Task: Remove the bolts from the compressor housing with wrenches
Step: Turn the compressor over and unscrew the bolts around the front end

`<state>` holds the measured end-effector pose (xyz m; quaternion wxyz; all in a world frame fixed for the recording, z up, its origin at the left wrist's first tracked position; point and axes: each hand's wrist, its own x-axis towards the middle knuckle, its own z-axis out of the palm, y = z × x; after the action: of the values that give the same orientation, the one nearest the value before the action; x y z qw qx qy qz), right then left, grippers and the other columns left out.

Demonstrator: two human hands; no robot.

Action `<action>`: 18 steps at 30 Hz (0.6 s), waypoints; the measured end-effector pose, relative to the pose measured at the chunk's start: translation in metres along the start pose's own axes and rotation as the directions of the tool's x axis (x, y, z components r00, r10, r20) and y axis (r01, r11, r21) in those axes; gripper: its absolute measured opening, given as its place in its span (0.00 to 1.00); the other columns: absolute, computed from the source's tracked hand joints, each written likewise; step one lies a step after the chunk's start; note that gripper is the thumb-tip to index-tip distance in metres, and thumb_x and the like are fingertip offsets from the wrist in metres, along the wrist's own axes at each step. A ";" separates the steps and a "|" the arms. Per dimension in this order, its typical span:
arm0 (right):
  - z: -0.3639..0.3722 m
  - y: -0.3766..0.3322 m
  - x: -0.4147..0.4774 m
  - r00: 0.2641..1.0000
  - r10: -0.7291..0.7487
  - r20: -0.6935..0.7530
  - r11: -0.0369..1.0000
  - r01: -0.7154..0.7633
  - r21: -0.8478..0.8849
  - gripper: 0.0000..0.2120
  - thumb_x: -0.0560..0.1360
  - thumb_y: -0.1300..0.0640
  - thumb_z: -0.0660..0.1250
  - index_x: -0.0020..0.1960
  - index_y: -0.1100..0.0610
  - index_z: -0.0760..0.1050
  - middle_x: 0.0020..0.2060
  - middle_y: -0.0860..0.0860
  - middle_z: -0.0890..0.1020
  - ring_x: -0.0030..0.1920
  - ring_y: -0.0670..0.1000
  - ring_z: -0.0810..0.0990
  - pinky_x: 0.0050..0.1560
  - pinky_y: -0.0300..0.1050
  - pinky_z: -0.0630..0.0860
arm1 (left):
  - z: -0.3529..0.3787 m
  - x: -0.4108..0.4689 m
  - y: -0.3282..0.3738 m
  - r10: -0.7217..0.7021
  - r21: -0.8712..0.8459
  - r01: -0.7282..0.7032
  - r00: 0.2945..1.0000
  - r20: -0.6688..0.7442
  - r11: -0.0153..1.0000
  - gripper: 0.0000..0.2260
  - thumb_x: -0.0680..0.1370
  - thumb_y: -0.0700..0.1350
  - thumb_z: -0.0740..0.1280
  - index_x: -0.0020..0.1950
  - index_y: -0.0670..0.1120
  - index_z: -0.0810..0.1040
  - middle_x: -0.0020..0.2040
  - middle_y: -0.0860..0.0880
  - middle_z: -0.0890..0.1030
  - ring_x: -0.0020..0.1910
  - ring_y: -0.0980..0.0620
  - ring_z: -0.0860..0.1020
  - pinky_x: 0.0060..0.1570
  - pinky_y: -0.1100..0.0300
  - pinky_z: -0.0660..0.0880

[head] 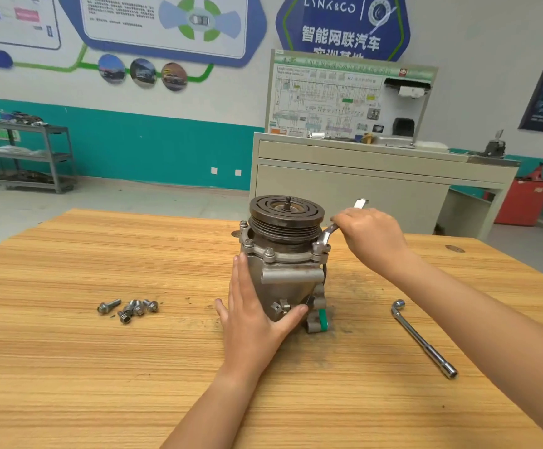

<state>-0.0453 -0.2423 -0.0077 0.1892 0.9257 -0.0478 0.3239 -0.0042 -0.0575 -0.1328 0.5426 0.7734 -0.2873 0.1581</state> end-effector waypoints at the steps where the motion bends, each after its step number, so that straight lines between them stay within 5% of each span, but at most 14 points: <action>1: -0.005 0.003 -0.004 0.997 0.053 -0.047 0.998 -0.052 0.029 0.12 0.78 0.65 0.57 0.57 0.62 0.76 0.45 0.57 0.82 0.45 0.59 0.79 0.40 0.50 0.73 | 0.000 -0.001 0.000 0.006 -0.002 -0.006 1.000 -0.005 1.000 0.49 0.64 0.67 0.68 0.69 0.68 0.33 0.78 0.53 0.51 0.76 0.54 0.52 0.70 0.40 0.42; 4: -0.032 0.004 -0.022 0.949 0.281 -0.142 0.921 -0.226 0.317 0.12 0.80 0.59 0.55 0.59 0.63 0.71 0.33 0.54 0.76 0.34 0.58 0.76 0.32 0.48 0.70 | 0.001 -0.004 0.001 0.033 -0.017 -0.034 0.999 -0.036 0.999 0.43 0.68 0.63 0.67 0.70 0.67 0.37 0.78 0.51 0.52 0.76 0.52 0.54 0.71 0.39 0.45; 6: -0.053 0.008 -0.033 0.921 0.381 -0.083 0.829 -0.300 0.473 0.12 0.80 0.57 0.53 0.58 0.61 0.69 0.28 0.50 0.72 0.29 0.55 0.72 0.30 0.48 0.67 | 0.001 -0.005 0.000 0.040 -0.046 -0.042 0.998 -0.058 0.998 0.38 0.73 0.59 0.65 0.70 0.69 0.39 0.77 0.54 0.51 0.76 0.52 0.54 0.71 0.41 0.43; 12: -0.086 -0.013 -0.064 0.937 0.195 0.288 0.973 -0.222 0.064 0.15 0.80 0.54 0.51 0.67 0.46 0.59 0.33 0.49 0.75 0.32 0.51 0.74 0.31 0.46 0.74 | 0.001 -0.003 -0.002 -0.060 -0.081 0.056 0.997 -0.051 0.995 0.37 0.77 0.53 0.63 0.68 0.67 0.35 0.77 0.55 0.52 0.75 0.52 0.54 0.72 0.43 0.41; 18: -0.076 -0.032 -0.058 0.922 0.155 0.355 0.987 -0.126 -0.103 0.22 0.79 0.60 0.53 0.70 0.46 0.56 0.29 0.46 0.67 0.33 0.51 0.72 0.26 0.43 0.66 | 0.002 -0.002 -0.004 -0.096 -0.065 0.093 0.995 -0.040 0.994 0.40 0.75 0.55 0.62 0.77 0.52 0.38 0.77 0.52 0.54 0.75 0.50 0.57 0.73 0.43 0.43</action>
<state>-0.1284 -0.1857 0.0011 0.1896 0.9555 -0.1607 0.1586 -0.0034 -0.0582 -0.1379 0.5797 0.7650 -0.2433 0.1400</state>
